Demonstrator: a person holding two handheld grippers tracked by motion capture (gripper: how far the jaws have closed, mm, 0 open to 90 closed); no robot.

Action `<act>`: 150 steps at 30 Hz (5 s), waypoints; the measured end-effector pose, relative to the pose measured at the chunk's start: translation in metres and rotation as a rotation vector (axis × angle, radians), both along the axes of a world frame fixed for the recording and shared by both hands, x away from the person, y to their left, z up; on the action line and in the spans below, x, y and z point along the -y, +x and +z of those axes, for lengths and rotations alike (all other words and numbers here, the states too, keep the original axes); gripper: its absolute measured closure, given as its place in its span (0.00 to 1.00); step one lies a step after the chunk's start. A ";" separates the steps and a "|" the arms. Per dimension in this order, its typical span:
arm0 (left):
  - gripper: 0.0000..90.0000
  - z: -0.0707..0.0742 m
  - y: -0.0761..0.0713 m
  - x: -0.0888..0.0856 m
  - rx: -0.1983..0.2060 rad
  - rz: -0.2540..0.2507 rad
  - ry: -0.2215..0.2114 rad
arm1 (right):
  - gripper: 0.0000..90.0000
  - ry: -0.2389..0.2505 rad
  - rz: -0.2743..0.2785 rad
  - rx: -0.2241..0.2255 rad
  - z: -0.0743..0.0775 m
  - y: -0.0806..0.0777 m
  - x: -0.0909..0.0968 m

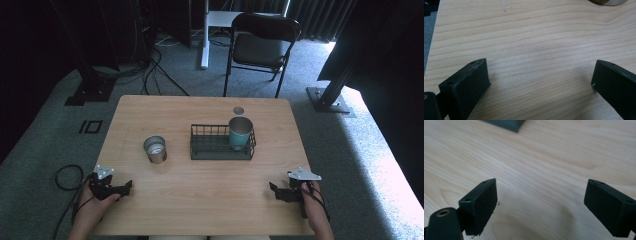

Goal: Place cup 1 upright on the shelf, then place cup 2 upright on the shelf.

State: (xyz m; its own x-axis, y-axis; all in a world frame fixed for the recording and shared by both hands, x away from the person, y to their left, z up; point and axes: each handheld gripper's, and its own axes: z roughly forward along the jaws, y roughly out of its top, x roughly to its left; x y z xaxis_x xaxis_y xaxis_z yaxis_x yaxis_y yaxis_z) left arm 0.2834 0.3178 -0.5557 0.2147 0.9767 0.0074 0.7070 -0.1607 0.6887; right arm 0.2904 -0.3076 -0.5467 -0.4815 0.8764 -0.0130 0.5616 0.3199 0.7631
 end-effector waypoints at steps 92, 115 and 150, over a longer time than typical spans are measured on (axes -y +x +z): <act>0.06 0.044 0.029 0.056 0.200 -0.254 -0.133 | 0.12 -0.011 0.011 -0.065 -0.011 0.000 0.003; 0.03 0.050 0.067 0.087 0.281 -0.152 -0.137 | 0.12 -0.010 0.010 -0.065 -0.011 0.000 0.003; 0.09 0.031 0.098 0.108 0.283 -0.093 -0.118 | 0.12 -0.011 0.010 -0.065 -0.011 0.000 0.003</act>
State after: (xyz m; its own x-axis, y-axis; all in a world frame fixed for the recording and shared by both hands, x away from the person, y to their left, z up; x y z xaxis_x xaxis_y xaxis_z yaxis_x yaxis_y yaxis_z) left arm 0.3812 0.2096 -0.5249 0.3091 0.9505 -0.0326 0.4709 -0.1232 0.8735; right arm 0.2904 -0.3101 -0.5577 -0.4905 0.8714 0.0093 0.6064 0.3336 0.7218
